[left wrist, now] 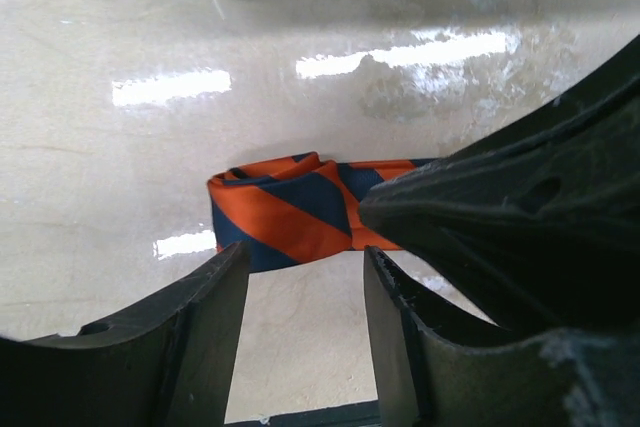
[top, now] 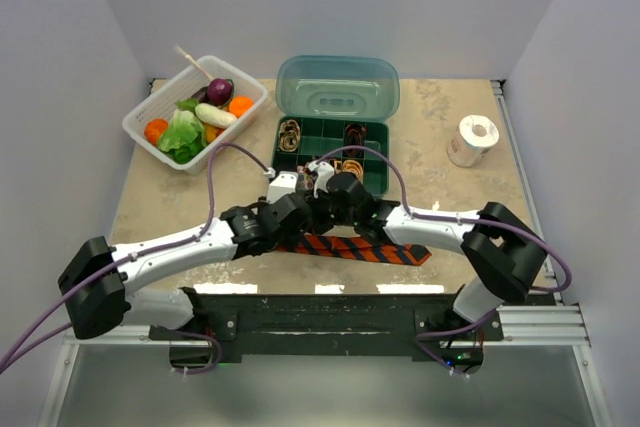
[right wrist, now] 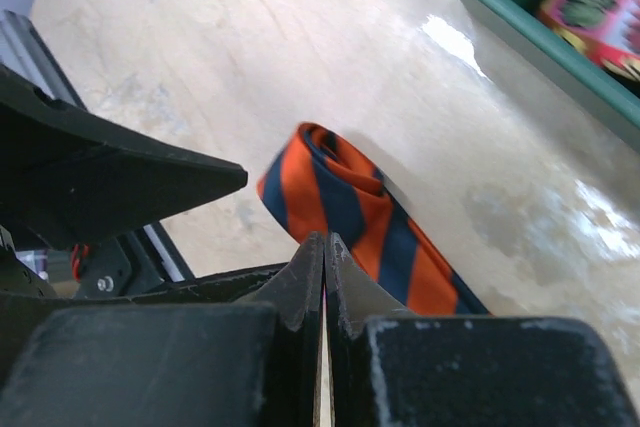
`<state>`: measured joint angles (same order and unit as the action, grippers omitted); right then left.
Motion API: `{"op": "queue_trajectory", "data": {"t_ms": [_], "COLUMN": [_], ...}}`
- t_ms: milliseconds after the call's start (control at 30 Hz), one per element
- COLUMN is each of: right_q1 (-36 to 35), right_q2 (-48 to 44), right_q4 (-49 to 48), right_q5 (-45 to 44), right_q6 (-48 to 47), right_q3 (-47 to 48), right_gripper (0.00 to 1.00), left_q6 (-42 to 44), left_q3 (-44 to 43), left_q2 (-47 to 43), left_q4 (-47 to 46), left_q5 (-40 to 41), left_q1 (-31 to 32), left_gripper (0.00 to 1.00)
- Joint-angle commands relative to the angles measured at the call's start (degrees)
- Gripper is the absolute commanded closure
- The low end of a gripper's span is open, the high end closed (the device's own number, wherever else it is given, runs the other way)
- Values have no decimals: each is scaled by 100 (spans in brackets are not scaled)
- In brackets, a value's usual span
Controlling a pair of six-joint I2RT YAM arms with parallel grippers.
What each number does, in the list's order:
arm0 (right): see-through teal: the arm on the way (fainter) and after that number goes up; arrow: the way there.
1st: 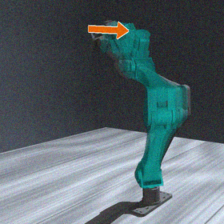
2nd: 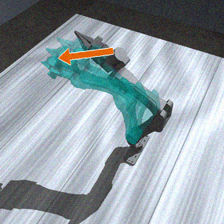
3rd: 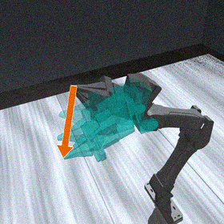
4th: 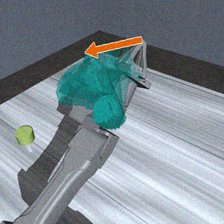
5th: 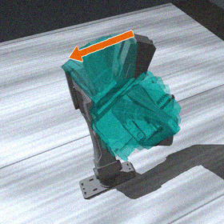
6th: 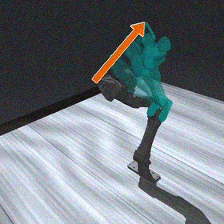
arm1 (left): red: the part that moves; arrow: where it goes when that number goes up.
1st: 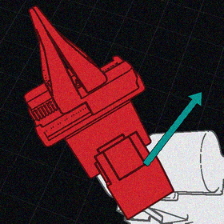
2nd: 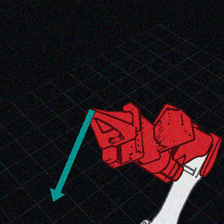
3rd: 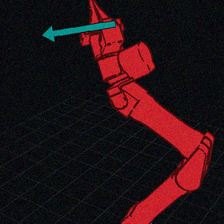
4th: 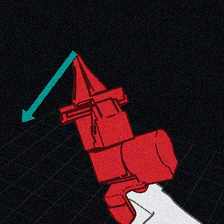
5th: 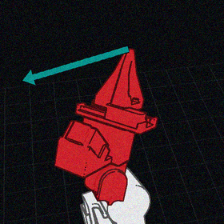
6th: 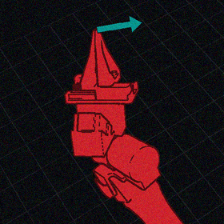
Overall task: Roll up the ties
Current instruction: Roll the tie at the center of the board.
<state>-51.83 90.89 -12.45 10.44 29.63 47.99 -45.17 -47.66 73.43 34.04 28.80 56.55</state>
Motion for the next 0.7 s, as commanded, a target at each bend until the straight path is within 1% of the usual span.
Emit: {"op": "queue_trajectory", "data": {"t_ms": [0,33,67,100,167,233,333,367,433,467,533,567,600,667], "right_q1": [-125,-134,-143,-143,-152,-160,-169,-178,-169,-169,-169,-169,-169,-169], "right_q2": [271,384,455,508,631,675,702,728,772,807,842,860,904,939], "right_q4": [-223,-240,-232,-232,-275,-285,-346,-372,-381,-390,-408,-460,-469,-513], "right_q5": [125,125,143,169,213,205,178,187,187,178,169,152,152,134], "right_q6": [8,8,8,8,17,17,34,43,34,34,43,43,52,69], "right_q3": [395,422,448,501,519,501,449,440,422,413,378,361,334,317], "right_gripper": [100,100,100,100,100,100,100,100,100,100,100,100,100,100], "left_q6": [-28,25,130,174,262,307,386,421,482,509,527,518,518,474], "left_q3": [353,554,669,792,1135,1389,1749,1838,2101,2190,2453,2559,2656,2919], "left_q2": [-486,-670,-759,-873,-1190,-1461,-1787,-1823,-1841,-1823,-1719,-1692,-1657,-1534], "left_q4": [-221,-336,-607,-740,-1134,-1320,-1803,-2066,-2348,-2593,-2849,-3190,-3315,-3858], "left_q5": [-84,-233,-547,-716,-1093,-1349,-1850,-2182,-2561,-2850,-3238,-3562,-3713,-4081], "left_q1": [-433,-557,-688,-942,-1181,-1515,-1910,-2138,-2367,-2577,-2780,-2921,-3000,-3150], "left_gripper": [44,44,44,43,39,31,27,26,26,26,26,26,27,27]}}
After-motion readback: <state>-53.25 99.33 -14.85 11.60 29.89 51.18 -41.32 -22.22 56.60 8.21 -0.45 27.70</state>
